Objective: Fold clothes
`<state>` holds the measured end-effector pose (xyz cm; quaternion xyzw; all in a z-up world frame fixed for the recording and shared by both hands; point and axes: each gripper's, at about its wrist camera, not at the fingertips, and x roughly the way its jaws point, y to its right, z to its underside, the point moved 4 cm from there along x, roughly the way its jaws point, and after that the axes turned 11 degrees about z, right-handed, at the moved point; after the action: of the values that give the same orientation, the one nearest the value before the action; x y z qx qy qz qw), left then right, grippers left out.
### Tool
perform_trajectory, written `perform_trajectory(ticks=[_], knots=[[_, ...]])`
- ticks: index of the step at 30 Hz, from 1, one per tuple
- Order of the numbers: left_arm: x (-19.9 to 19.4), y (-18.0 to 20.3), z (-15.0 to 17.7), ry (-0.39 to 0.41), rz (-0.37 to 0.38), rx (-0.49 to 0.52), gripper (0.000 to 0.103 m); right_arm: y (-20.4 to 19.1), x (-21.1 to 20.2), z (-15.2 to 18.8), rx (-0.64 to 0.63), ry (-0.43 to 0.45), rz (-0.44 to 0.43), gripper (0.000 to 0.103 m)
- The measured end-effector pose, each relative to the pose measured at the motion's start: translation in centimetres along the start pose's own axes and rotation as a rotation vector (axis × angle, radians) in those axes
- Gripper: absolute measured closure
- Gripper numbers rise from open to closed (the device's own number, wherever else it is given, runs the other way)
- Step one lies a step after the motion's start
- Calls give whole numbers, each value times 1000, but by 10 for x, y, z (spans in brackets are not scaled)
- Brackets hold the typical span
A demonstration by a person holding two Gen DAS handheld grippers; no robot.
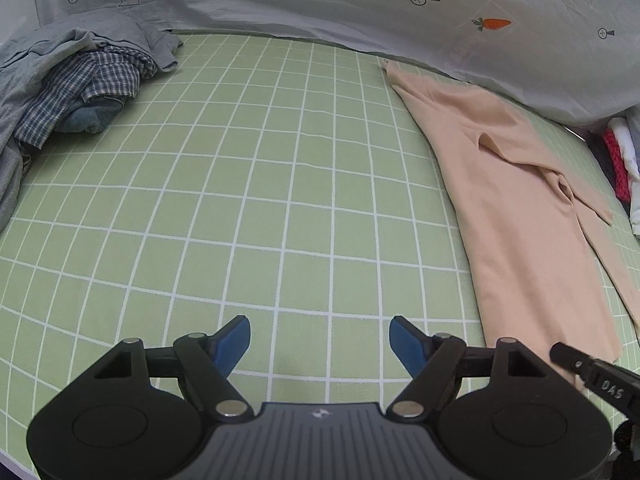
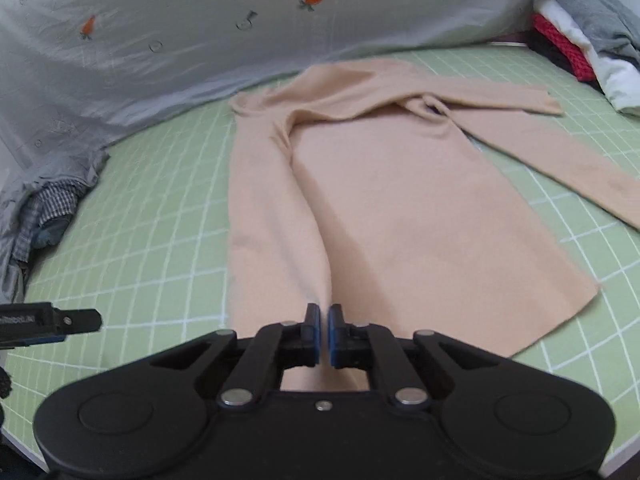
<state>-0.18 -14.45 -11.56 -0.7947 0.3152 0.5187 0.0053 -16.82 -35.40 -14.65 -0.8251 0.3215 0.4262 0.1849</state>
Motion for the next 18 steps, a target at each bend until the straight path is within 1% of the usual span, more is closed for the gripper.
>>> perform_trajectory(ticks=[2,4,5,9,12,15,18], knots=[[0,1,2,-4,1,5,26,0,13,9,-28,-37,43,93],[-1,4,4,-2,0,7,26,-1,9,7,-52,-22,64,81],[-1,6,4,2,0,5,25,-1,7,6,-63,-17,77,68],[4,16,-1,10,-6,-10,24,11,-2,-4,-63,19,84,50],[10,28,-8,19,-4,-13,23,24,-2,-14,-52,36,90,41],[21,42,-18,23,-9,-8,20,37,1,-25,-42,53,90,36],[35,58,-30,23,-18,-1,20,51,7,-37,-38,65,90,34]])
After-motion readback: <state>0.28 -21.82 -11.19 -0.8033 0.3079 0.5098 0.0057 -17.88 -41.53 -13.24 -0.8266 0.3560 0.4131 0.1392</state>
